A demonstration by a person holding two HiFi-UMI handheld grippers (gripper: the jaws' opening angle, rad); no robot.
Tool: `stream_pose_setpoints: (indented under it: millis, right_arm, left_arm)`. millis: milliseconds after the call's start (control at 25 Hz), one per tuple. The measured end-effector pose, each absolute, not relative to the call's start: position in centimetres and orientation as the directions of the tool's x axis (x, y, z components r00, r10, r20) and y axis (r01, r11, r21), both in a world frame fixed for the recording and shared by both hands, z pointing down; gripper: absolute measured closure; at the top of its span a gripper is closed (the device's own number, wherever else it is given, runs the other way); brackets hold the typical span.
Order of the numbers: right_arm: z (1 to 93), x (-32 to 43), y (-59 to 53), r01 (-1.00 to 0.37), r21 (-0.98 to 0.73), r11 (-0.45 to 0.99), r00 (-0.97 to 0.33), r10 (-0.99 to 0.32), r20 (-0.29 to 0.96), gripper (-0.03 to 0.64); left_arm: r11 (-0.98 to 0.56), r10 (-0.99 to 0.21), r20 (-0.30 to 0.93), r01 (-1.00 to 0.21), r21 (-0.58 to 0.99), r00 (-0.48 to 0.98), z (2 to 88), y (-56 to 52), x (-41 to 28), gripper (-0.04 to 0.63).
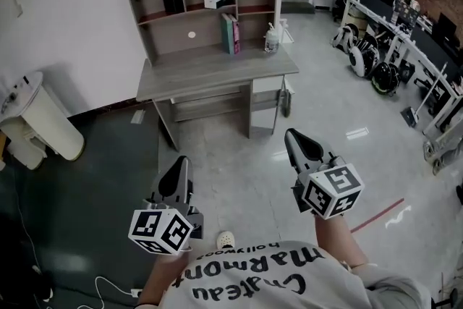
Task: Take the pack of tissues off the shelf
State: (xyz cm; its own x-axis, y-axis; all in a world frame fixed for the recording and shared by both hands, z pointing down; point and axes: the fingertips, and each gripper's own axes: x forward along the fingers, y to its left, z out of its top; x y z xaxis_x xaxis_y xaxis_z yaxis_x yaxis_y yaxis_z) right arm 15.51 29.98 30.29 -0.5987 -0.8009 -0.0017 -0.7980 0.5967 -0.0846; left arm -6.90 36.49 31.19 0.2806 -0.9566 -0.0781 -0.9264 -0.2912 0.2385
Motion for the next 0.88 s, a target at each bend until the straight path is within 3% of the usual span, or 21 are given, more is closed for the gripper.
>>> stream_pose_setpoints:
  millis: [520,880]
  right_arm:
    - [27.1,6.4,17.1,-0.826,-0.057,0.561,-0.557,-0.828,-0.066,0.609]
    - [30.9,3.2,12.5,-0.819,-0.061,0.57,-0.573,-0.819,0.033,0.609]
  left_arm:
    - [-0.376,-0.925,-0.132,-0.905,0.2,0.356,27.3,22.4,-15.9,0.577]
    - [-0.368,-0.929,-0.08,-0.889,0.272,0.36,31.0,17.7,-18.6,0.577]
